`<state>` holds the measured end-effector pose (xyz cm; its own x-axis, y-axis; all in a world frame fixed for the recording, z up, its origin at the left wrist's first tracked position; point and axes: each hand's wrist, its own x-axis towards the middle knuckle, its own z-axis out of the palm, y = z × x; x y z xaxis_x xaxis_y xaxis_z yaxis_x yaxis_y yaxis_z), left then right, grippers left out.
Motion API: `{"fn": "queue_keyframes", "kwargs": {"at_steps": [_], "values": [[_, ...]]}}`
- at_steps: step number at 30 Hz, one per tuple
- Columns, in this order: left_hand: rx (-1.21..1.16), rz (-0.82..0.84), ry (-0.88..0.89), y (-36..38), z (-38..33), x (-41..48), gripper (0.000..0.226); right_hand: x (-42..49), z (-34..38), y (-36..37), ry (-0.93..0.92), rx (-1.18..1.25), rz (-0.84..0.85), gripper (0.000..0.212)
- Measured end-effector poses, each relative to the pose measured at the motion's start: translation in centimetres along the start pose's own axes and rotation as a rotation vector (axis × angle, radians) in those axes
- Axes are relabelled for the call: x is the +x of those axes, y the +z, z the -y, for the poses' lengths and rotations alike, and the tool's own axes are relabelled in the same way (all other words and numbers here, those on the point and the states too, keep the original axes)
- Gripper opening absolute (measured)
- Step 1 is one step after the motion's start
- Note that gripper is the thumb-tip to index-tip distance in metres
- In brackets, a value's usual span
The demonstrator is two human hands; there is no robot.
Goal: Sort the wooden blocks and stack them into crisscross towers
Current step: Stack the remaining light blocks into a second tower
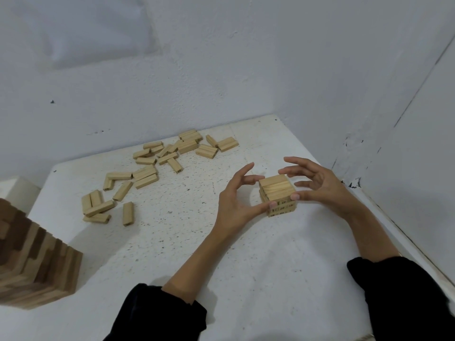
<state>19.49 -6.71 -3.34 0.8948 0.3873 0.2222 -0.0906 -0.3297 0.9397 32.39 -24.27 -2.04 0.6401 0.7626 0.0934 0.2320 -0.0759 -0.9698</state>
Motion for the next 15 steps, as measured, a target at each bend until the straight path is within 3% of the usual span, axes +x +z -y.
{"fn": "queue_keyframes", "kwargs": {"at_steps": [15], "values": [[0.054,0.043,-0.016,0.26,0.25,0.09,0.092,0.14,-0.59,0.15,0.029,-0.090,0.066,0.079]]}}
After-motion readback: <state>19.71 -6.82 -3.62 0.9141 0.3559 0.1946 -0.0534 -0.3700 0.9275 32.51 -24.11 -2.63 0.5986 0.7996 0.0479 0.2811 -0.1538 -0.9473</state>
